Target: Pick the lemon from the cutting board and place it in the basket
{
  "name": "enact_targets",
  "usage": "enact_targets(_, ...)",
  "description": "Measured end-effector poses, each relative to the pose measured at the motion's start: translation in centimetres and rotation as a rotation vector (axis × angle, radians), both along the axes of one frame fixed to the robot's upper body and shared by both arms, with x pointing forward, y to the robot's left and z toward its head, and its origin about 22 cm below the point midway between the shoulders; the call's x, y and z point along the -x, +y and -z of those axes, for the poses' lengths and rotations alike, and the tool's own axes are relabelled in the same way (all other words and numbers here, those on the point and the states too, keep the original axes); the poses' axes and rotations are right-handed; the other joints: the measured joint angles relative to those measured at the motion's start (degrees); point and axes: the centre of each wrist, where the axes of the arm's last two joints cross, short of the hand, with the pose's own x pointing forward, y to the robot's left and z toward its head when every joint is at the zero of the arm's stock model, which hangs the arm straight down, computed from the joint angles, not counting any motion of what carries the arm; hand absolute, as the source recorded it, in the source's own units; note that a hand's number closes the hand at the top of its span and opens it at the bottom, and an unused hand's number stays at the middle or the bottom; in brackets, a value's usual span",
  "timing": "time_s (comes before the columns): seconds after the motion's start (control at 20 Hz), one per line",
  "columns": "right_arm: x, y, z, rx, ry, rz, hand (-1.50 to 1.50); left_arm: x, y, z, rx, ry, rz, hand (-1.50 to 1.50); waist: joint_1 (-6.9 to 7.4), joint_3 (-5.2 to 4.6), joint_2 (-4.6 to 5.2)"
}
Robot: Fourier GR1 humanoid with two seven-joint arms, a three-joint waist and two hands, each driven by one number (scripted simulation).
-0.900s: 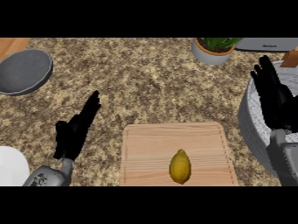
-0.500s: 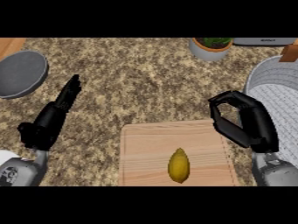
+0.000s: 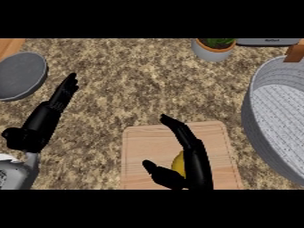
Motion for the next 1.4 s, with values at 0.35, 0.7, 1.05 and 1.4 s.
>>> enact_targets(0.35, -0.2, -1.9, -0.6, 0.319, 0.021, 0.229, -1.5, 0.3, 0.7, 0.1, -0.002, 0.011, -0.029, 0.0, -2.27, -0.34, -0.65)
enact_targets(0.7, 0.9, -2.6, -3.3, 0.634, 0.28, 0.213, -1.5, 0.1, 1.3, -0.5, -0.008, 0.004, -0.034, 0.0, -2.44, -0.42, -0.62)
enact_targets(1.05, 4.4, -1.3, -10.6, 0.72, 0.464, 0.135, -1.5, 0.0, 1.5, -0.3, 0.001, 0.001, -0.025, 0.0, -1.56, -0.13, -0.17)
enact_targets(1.4, 7.4, -2.5, -15.4, 0.675, 0.437, 0.108, -1.5, 0.1, 0.8, -0.3, 0.004, -0.011, -0.005, 0.0, -0.7, 0.06, 0.16)
